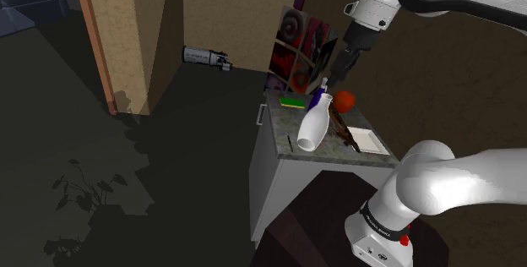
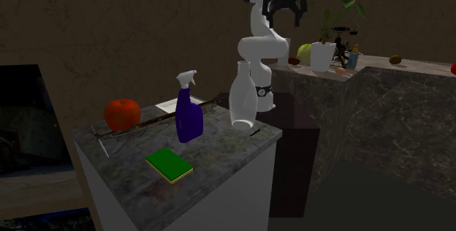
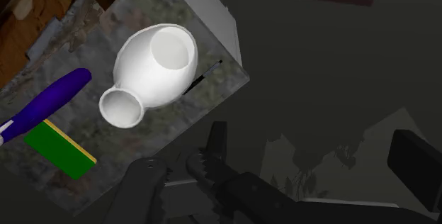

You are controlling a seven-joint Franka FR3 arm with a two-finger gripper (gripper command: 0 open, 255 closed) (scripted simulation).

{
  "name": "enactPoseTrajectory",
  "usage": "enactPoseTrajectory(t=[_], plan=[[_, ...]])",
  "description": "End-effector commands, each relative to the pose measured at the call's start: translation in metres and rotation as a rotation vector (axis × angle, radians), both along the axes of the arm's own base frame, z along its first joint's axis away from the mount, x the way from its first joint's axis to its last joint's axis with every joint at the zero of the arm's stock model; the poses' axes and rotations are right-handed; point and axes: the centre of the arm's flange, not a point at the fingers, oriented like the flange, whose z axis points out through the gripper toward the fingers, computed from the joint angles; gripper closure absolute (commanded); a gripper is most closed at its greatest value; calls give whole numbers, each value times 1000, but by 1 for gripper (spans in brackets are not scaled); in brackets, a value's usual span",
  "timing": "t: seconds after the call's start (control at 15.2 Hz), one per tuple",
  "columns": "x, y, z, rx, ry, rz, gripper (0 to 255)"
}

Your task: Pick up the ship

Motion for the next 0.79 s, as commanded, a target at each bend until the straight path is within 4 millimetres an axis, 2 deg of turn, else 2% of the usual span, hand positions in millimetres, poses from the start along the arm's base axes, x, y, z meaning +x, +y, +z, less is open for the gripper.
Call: enactPoseTrajectory(t=[0.0, 0.4, 0.73], plan=[[0, 0, 0, 0, 0, 0, 0], [-40, -56, -54, 19, -67, 185, 0], [-63, -106, -101, 34, -122, 339, 0]])
